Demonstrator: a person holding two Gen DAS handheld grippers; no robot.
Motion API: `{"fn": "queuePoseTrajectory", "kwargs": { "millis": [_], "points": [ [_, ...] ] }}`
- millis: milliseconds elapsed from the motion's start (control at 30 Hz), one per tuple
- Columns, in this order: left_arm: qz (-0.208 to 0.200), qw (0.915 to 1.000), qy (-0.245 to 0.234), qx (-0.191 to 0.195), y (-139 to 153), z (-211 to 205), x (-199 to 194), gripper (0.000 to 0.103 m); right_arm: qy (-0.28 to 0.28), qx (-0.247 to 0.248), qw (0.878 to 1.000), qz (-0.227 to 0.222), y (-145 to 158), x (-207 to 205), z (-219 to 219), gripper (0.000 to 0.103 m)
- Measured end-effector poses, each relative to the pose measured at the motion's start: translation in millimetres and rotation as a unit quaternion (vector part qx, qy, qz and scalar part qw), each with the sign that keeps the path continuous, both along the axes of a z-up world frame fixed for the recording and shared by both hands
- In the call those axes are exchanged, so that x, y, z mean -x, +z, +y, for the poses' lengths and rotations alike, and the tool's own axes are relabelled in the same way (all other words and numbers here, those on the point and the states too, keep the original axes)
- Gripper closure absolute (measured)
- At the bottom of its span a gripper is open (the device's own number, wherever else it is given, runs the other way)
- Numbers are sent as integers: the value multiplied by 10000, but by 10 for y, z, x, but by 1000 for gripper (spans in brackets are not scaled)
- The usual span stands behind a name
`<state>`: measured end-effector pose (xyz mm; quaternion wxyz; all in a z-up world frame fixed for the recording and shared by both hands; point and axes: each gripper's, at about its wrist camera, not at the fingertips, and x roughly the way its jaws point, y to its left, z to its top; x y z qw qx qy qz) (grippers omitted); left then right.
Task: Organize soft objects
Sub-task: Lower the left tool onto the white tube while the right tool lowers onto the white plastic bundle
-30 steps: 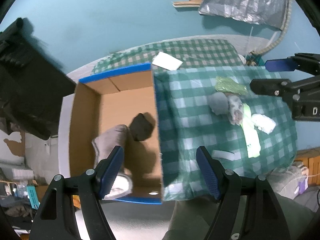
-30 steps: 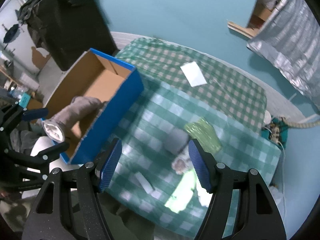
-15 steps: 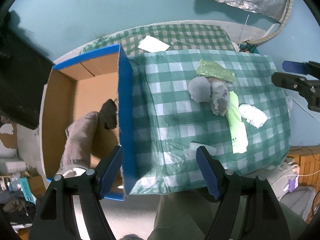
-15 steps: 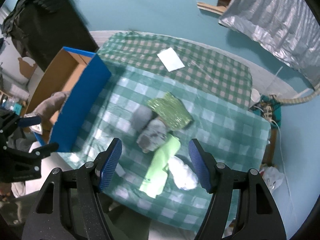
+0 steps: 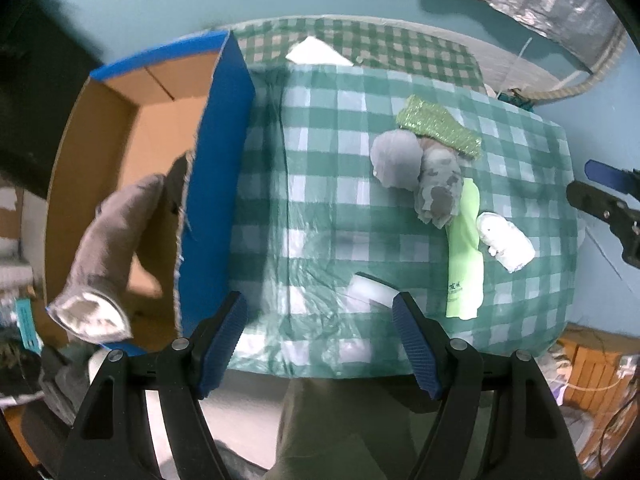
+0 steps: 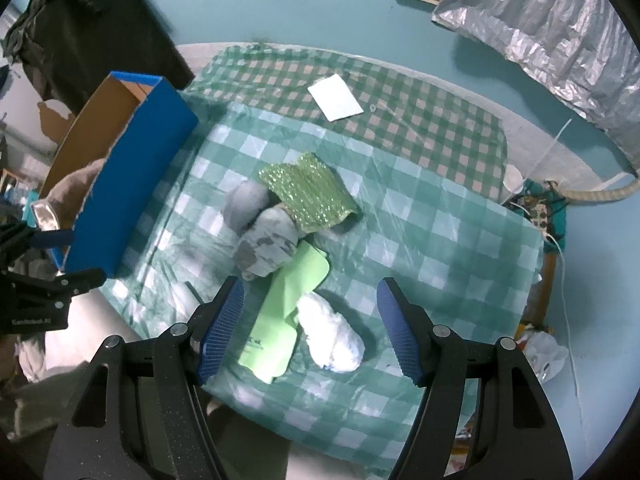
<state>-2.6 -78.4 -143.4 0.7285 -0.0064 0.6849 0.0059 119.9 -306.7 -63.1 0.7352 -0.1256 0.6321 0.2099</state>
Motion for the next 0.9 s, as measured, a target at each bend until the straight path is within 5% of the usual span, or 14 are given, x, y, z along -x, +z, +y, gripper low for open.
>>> {"fn": "queuePoseTrajectory", "kwargs": {
  "millis": [533, 900],
  "points": [
    [530, 9862, 1523, 374, -565, -21, 61, 27, 444, 52, 9984, 350, -654, 28, -112, 33],
    [864, 9756, 1942, 559, -942, -186, 179, 26, 604, 198, 9959, 650, -1093, 126, -184, 33]
  ]
}}
